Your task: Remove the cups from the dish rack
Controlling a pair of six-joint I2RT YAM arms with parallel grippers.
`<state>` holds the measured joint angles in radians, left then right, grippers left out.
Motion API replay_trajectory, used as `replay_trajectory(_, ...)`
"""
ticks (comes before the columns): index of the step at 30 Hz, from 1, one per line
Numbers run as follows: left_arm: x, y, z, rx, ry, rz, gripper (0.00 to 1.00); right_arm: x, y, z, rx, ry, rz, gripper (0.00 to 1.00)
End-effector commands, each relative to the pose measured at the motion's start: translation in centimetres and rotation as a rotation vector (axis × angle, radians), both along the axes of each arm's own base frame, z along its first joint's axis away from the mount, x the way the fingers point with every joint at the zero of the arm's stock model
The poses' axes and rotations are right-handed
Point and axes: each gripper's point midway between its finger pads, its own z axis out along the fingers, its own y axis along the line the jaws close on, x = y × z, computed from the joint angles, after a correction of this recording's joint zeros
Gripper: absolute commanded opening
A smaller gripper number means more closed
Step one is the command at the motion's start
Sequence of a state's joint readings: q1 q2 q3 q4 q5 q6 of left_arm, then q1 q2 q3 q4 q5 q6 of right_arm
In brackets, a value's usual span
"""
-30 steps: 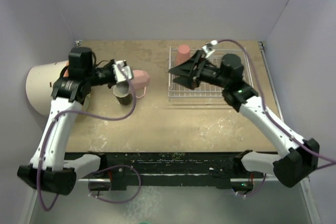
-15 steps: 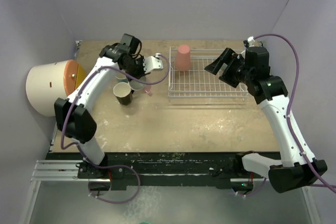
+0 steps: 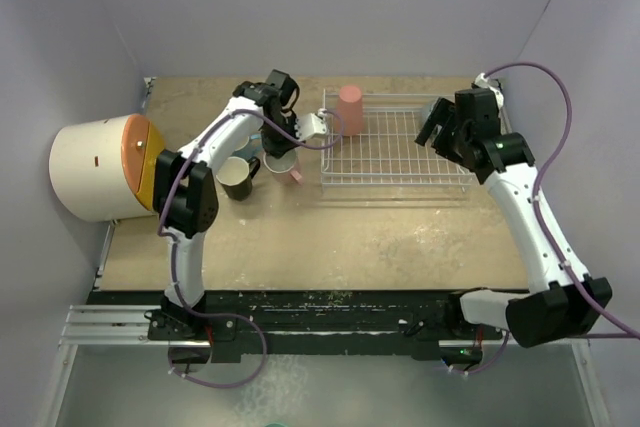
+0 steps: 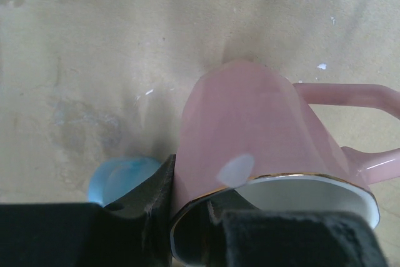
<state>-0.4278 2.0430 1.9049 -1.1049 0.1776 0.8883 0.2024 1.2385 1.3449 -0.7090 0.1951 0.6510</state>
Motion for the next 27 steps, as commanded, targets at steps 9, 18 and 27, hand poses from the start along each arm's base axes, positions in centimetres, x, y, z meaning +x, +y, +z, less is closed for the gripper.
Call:
replay_trajectory(9, 3.9, -2.0, -2.5, -0.024, -0.012, 0.011, 0.00, 3.8, -3.0, -1.7, -0.196, 0.009, -0.078, 0.88)
replay_trajectory(18, 5.8, -2.4, -2.4, -0.009, -0.054, 0.002, 0.33, 4.4, -4.8, -4.6, -0.248, 0.072, -0.097, 0.88)
replay_trajectory(27, 6.3, -2.4, 1.6, -0.051, -0.168, 0.004, 0.90, 8.9, -5.9, -8.2, -0.242, 0.139, -0.108, 0.85)
